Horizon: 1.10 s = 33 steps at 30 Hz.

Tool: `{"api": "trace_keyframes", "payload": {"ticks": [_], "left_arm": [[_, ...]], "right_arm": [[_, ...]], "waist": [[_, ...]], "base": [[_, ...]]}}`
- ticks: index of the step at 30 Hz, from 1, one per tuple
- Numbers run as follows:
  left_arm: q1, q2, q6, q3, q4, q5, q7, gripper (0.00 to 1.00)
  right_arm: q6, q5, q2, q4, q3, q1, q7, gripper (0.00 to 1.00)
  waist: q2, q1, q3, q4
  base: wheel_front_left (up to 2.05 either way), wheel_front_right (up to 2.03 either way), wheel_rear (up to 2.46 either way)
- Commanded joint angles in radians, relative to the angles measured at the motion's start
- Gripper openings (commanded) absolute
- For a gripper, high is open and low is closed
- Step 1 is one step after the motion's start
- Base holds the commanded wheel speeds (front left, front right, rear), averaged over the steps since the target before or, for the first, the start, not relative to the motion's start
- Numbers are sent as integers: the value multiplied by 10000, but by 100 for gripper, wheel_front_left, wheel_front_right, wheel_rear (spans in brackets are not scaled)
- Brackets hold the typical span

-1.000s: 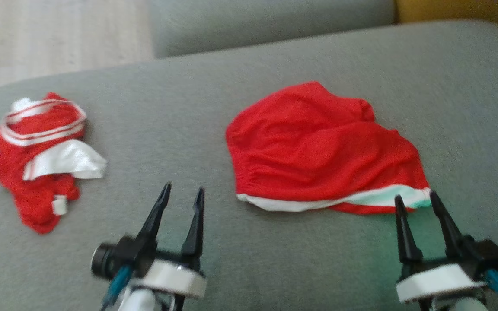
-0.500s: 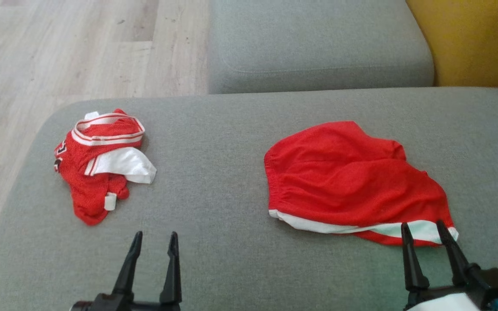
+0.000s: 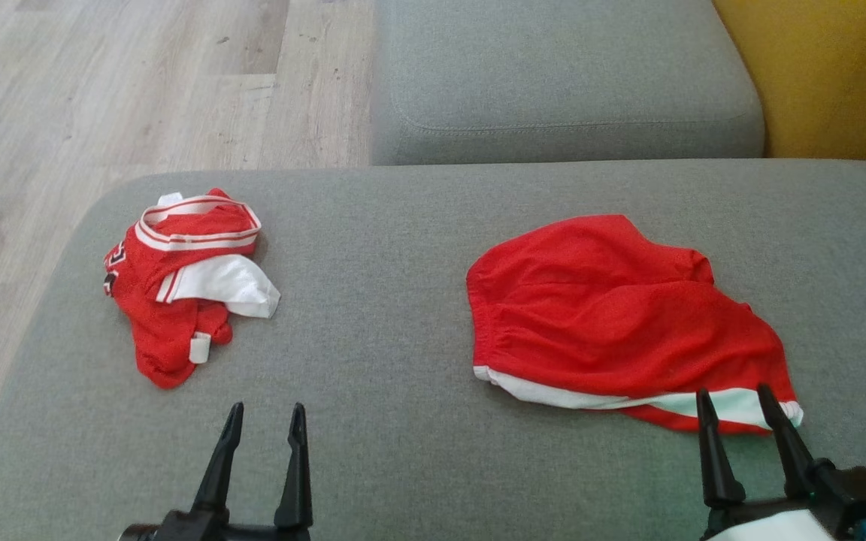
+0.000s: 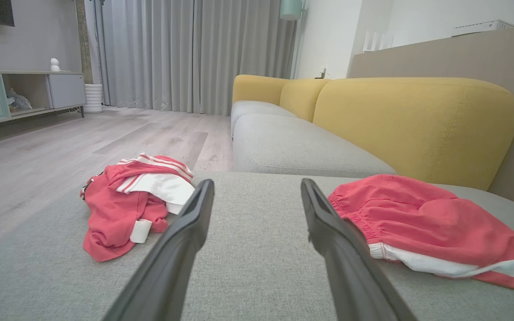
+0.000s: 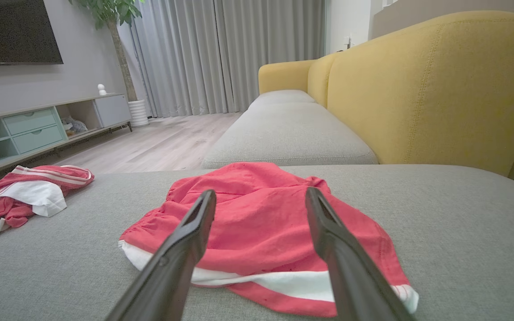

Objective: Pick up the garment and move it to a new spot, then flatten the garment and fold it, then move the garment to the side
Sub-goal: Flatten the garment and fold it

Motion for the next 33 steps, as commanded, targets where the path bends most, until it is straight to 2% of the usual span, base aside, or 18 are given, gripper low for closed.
{"api": "trace_keyframes", "payload": {"ticks": [1, 11, 17, 25, 33], "left_arm": [[-376, -29, 4, 255, -278, -9, -95, 100], [-426, -29, 48, 323, -137, 50, -95, 100], [-636, -29, -143, 67, 313, 67, -95, 100], [-2098, -30, -823, -1091, 2177, -139, -95, 100], [-3912, -30, -1185, -2241, 4157, -780, -95, 100]], "right_arm": [[-7, -82, -70, -287, 233, -226, -38, 100], [-7, -154, -70, -270, 316, -301, -38, 100], [-7, -214, -70, -281, 417, -394, -38, 100], [-7, -433, -70, -389, 708, -754, -38, 100], [-7, -560, -71, -455, 893, -1318, -38, 100]], "waist": [[0, -1, -1, -5], [0, -1, 14, -49], [0, -1, 198, -268], [0, -1, 991, -869], [0, -1, 2138, -1603]], "base": [[0, 0, 0], [0, 0, 0], [0, 0, 0], [0, 0, 0], [0, 0, 0]]}}
